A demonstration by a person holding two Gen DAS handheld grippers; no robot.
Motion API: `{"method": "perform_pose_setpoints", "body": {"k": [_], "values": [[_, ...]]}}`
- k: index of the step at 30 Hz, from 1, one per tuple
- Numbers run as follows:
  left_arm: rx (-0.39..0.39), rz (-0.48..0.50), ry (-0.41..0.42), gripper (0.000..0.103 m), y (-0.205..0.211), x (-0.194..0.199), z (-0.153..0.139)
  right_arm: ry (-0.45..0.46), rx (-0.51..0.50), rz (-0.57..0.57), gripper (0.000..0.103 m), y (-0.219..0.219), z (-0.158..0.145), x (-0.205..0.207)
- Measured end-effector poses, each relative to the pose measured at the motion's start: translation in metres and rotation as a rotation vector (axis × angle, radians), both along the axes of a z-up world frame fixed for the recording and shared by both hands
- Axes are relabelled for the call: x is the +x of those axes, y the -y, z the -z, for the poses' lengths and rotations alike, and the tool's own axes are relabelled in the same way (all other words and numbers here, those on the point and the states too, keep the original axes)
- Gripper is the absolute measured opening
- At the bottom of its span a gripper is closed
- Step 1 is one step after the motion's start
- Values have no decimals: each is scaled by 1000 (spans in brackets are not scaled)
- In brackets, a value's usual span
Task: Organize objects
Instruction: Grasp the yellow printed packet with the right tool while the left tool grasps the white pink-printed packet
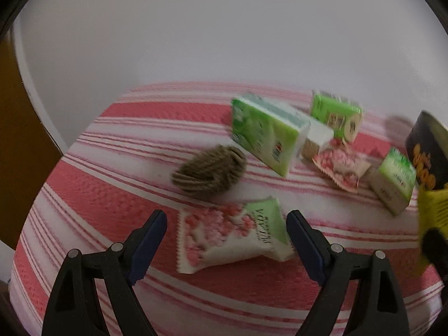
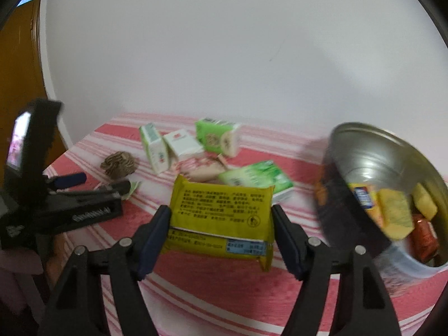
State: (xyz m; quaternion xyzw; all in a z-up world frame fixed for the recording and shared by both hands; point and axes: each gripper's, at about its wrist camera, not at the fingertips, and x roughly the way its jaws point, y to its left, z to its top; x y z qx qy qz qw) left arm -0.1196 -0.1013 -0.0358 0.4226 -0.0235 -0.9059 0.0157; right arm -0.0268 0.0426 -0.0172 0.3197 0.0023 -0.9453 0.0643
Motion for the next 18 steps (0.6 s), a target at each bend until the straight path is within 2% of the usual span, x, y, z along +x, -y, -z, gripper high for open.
{"method": "perform_pose_setpoints", "body": {"k": [5, 6, 7, 11, 12, 13, 14, 15, 16, 18], "values": [[15, -13, 27, 89, -2, -5, 6, 0, -46, 7, 73, -13, -5, -2], [31, -11, 29, 86, -1, -5, 6, 4, -47, 7, 73, -13, -5, -1], [48, -7, 30, 80, 0, -4, 6, 9, -47, 5, 73, -12, -4, -2], [69, -13, 18, 72, 3, 3, 5, 14, -49, 4, 73, -12, -3, -1], [69, -18, 14, 65, 4, 5, 4, 12, -52, 5, 73, -12, -3, -1], [65, -29, 9, 54, 5, 8, 2, 10, -52, 7, 73, -12, -3, -1], [69, -38, 2, 49, 6, 10, 1, 8, -53, 9, 73, -13, -3, -1], [77, -45, -2, 34, 8, 12, 0, 6, -55, 11, 73, -13, -4, 0], [92, -47, -7, 27, 11, 13, -1, 2, -57, 13, 73, -14, -4, 0], [123, -47, -10, 27, 15, 14, -2, -7, -60, 14, 73, -14, -5, 1]]}}
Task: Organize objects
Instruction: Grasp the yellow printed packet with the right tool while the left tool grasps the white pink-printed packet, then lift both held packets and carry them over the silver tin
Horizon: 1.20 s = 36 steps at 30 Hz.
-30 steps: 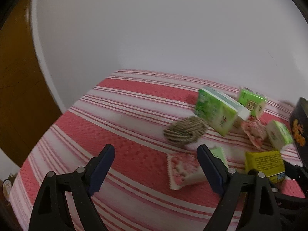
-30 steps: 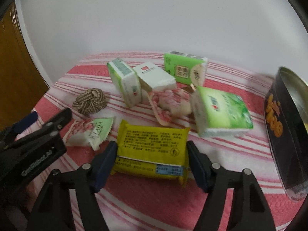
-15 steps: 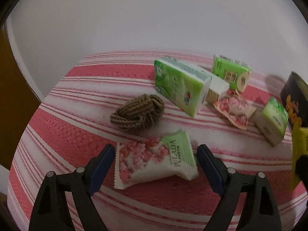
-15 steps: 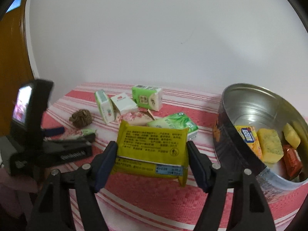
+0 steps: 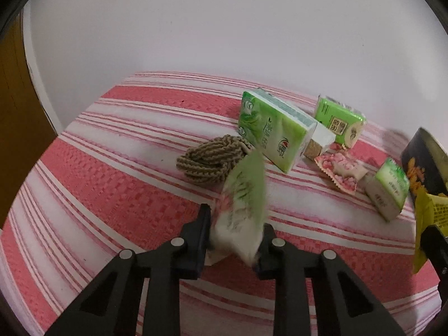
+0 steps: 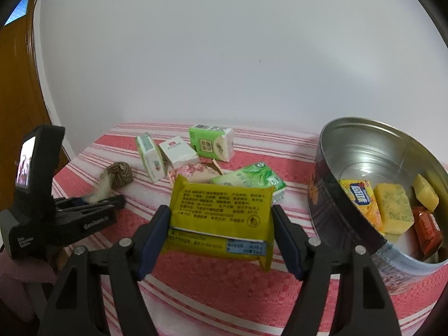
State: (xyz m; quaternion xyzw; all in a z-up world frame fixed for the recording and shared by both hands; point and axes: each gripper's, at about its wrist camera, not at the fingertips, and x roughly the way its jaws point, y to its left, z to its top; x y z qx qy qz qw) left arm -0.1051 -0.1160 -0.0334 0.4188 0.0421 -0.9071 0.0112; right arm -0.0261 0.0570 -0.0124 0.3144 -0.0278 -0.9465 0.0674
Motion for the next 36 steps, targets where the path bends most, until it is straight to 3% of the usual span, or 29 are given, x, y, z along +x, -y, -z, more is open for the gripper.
{"method": "perform_pose_setpoints", "body": {"k": [4, 9, 13, 21, 24, 27, 31, 36], "values": [[18, -16, -18, 27, 5, 4, -3, -21, 2, 5, 73, -1, -2, 1], [121, -22, -102, 27, 16, 19, -15, -32, 7, 16, 73, -3, -4, 3], [152, -24, -141, 27, 24, 21, -18, -40, 7, 16, 73, -3, -5, 5], [134, -26, -212, 27, 29, 25, -24, -73, 2, 24, 73, -5, -9, 9], [133, -30, -187, 27, 30, 17, -19, -76, 2, 31, 73, -7, -10, 8], [140, -21, -111, 27, 29, 6, -9, -66, 7, 32, 73, -5, -8, 6], [157, -36, -121, 21, 33, 8, -9, -58, 3, 22, 73, -4, -6, 6], [75, -18, -152, 20, 20, 13, -15, -66, -2, 21, 73, -4, -8, 7]]}}
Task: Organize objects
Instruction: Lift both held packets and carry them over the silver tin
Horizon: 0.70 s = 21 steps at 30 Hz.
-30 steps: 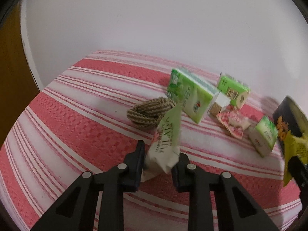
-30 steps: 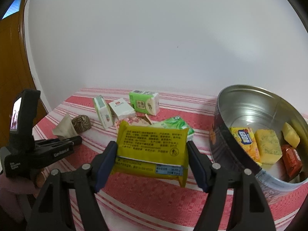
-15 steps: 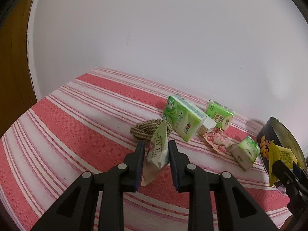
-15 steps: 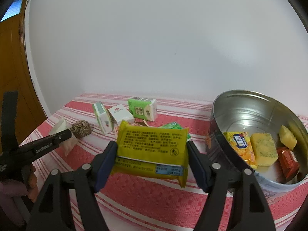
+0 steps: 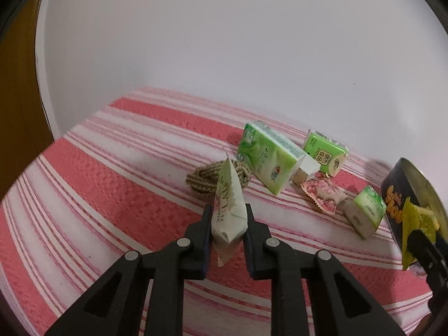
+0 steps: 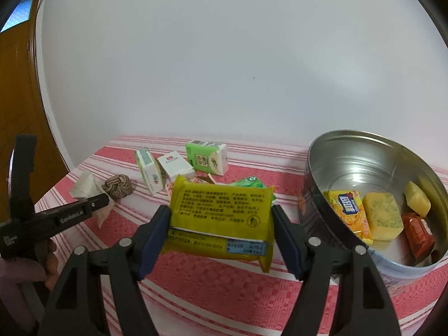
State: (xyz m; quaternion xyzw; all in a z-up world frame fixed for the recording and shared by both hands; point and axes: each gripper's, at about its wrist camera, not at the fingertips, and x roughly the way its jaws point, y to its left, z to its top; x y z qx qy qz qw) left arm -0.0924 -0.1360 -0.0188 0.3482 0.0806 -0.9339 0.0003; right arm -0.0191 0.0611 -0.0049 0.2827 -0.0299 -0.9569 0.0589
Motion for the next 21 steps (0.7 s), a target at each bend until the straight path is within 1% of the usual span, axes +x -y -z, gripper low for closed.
{"method": "perform_pose_setpoints", "body": {"k": [3, 5, 8, 11, 16, 21], "values": [[-57, -21, -62, 20, -8, 12, -8, -11, -7, 0, 73, -2, -2, 1], [-47, -2, -95, 20, -16, 20, -11, -28, -13, 3, 73, -5, -6, 4], [-30, 28, -122, 20, -30, 27, -15, -57, -12, 13, 73, -11, -11, 8], [-17, 71, -163, 21, -49, 35, -25, -102, -4, 16, 73, -19, -18, 17], [-3, 143, -220, 21, -81, 45, -46, -196, 11, 25, 73, -41, -32, 37], [-1, 201, -261, 21, -120, 52, -62, -231, 16, 78, 73, -73, -39, 48]]}}
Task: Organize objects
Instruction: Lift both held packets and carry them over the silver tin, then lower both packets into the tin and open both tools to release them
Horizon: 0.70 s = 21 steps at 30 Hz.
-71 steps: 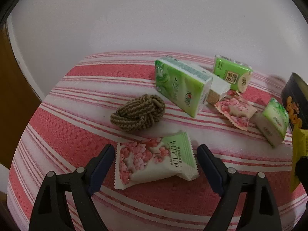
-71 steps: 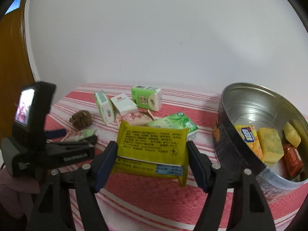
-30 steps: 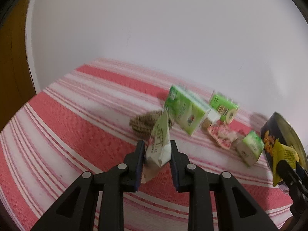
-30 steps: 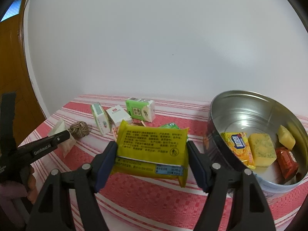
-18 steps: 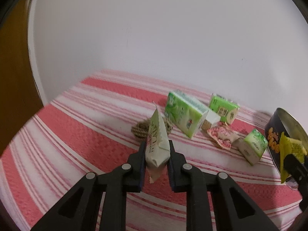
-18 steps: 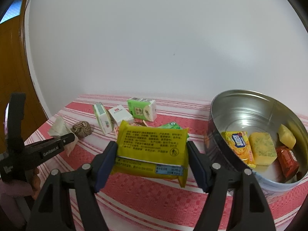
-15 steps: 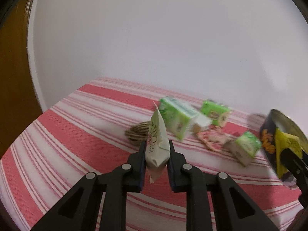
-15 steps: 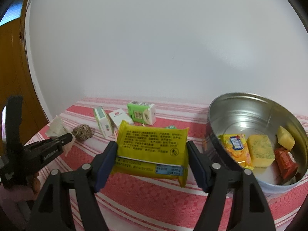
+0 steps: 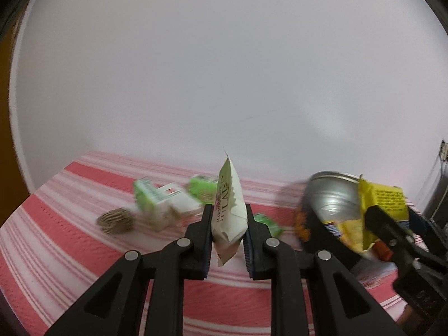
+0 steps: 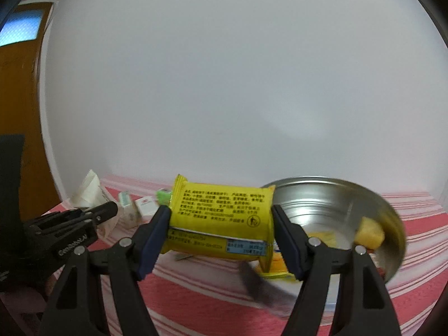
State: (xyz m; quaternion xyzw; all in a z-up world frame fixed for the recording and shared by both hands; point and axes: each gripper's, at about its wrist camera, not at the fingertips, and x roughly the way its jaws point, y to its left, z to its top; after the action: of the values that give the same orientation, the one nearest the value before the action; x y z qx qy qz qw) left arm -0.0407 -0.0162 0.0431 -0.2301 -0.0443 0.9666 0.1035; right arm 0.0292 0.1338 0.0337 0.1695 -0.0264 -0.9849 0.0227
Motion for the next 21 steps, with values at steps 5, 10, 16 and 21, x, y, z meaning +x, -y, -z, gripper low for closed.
{"method": "perform_pose_setpoints", "body": {"k": [5, 10, 16, 21], "values": [[-17, 57, -30, 21, -44, 2, -11, -9, -4, 57, 73, -35, -3, 4], [-33, 124, -45, 21, -90, 0, -15, -14, 5, 135, 73, -73, -5, 6], [-66, 195, -50, 21, -141, -3, -13, -4, -5, 212, 73, -116, -6, 4], [-81, 220, -28, 21, -170, -12, -5, 17, -5, 273, 73, -146, -2, 1]]}}
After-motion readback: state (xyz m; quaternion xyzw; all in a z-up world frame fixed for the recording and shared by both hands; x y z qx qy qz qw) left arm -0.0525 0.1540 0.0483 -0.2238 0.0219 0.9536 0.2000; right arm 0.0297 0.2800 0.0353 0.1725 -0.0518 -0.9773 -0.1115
